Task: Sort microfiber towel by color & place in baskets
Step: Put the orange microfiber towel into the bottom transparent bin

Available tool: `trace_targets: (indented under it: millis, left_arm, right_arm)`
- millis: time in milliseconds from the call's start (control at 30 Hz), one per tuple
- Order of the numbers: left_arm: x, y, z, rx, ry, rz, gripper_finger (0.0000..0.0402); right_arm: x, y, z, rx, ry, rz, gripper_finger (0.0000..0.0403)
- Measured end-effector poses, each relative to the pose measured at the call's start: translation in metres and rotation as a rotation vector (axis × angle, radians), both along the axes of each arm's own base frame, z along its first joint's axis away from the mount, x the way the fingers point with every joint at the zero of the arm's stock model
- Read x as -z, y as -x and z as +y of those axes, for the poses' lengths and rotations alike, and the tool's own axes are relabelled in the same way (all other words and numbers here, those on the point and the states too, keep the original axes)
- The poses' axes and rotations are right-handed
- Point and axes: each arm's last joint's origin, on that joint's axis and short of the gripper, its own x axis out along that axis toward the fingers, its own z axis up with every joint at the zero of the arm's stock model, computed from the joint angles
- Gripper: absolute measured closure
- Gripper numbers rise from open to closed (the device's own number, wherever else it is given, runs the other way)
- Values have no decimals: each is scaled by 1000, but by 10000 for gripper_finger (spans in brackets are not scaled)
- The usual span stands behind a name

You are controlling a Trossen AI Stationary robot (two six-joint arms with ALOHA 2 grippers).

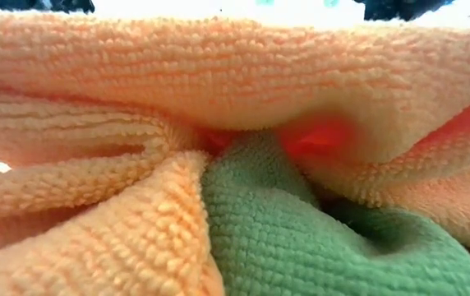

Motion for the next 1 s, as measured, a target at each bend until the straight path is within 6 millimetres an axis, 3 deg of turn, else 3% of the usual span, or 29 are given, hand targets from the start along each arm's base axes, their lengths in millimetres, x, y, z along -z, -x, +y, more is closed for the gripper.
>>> trace_targets:
  millis: [233, 633, 800, 1000]
  left_arm:
    - [5, -18, -4, -15, 31, 46, 402]
    - [-13, -81, -9, -40, -24, 217, 402]
    - [0, -103, -8, -50, -51, 298, 401]
    - [26, -115, 3, -122, -27, 416, 384]
  right_arm:
    - [22, 11, 5, 2, -19, 2, 402]
    - [23, 9, 5, -8, -13, -26, 402]
    - [22, 9, 5, -13, -7, -26, 402]
    - [22, 9, 5, -17, -5, -25, 402]
